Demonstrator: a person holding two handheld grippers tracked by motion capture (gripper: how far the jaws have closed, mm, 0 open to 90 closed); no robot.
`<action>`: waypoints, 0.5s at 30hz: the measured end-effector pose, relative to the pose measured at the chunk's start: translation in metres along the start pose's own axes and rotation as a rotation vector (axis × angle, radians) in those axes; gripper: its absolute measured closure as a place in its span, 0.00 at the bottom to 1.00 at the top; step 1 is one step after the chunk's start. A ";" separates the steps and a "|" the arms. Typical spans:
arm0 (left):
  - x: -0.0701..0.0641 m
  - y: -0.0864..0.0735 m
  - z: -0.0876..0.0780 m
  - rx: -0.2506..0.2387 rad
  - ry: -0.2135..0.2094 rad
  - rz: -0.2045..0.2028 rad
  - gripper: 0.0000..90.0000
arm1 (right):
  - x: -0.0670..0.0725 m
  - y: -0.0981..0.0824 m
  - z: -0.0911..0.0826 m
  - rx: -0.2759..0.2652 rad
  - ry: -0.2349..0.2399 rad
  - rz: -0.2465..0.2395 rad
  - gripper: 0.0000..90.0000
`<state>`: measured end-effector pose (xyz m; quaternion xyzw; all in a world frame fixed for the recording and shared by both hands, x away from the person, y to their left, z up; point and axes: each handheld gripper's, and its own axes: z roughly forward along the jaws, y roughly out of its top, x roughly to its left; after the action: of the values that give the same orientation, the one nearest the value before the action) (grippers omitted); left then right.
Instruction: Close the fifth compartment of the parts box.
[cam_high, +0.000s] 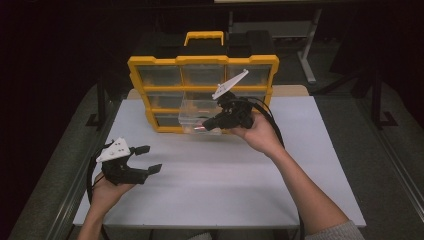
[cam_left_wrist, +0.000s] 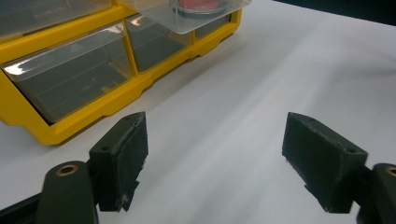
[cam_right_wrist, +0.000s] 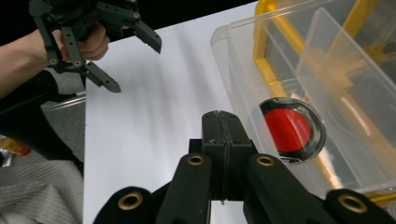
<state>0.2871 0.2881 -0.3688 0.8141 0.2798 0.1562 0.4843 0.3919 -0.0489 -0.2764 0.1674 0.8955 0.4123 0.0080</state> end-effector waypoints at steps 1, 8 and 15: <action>0.000 0.000 0.000 0.002 -0.001 0.000 0.24 | -0.001 0.000 0.000 -0.002 -0.003 -0.005 0.99; -0.001 -0.001 0.002 0.003 -0.001 0.005 0.23 | -0.002 0.001 0.002 -0.002 -0.015 0.000 0.99; -0.002 -0.001 0.002 0.006 -0.006 0.004 0.23 | 0.005 -0.002 0.011 0.023 -0.024 -0.029 0.99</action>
<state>0.2862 0.2855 -0.3704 0.8165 0.2773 0.1539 0.4825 0.3885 -0.0405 -0.2846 0.1592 0.9024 0.3997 0.0228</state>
